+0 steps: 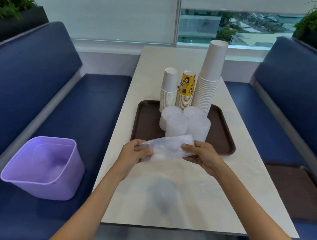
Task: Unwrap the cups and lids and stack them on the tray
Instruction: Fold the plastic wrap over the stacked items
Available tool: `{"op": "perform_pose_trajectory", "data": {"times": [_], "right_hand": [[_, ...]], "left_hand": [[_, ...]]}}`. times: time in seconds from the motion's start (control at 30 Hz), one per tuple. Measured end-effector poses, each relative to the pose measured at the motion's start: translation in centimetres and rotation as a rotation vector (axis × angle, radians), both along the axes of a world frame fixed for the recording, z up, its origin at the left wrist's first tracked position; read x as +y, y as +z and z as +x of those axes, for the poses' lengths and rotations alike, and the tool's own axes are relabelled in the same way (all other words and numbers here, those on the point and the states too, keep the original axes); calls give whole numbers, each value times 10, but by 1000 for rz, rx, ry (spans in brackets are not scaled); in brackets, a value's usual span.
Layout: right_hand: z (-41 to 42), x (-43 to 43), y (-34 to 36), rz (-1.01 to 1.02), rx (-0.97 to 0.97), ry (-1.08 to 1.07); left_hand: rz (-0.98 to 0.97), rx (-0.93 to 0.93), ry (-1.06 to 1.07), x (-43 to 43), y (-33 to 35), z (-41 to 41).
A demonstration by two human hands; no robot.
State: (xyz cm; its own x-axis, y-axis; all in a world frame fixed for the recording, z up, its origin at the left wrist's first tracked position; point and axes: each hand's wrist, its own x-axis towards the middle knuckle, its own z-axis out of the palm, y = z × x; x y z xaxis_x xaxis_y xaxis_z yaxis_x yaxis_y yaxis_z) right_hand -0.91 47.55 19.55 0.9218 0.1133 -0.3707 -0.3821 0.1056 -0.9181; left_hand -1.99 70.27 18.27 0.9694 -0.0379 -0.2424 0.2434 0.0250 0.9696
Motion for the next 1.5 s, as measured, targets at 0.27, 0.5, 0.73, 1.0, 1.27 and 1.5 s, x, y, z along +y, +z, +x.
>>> {"op": "perform_pose_trajectory", "data": {"times": [0.27, 0.5, 0.73, 1.0, 1.27, 1.5], "right_hand": [[17, 45, -9, -273, -155, 121], [34, 110, 0, -367, -286, 383], [65, 192, -1, -451, -409, 411], [89, 313, -25, -551, -545, 461], [114, 425, -64, -534, -645, 432], [113, 476, -124, -641, -341, 564]], "left_hand": [[320, 173, -208, 58, -39, -19], [375, -33, -80, 96, -42, -17], [392, -95, 123, 160, -46, -8], [437, -156, 348, 248, -56, 11], [509, -127, 524, 334, -83, 51], [602, 154, 554, 385, -149, 67]]}}
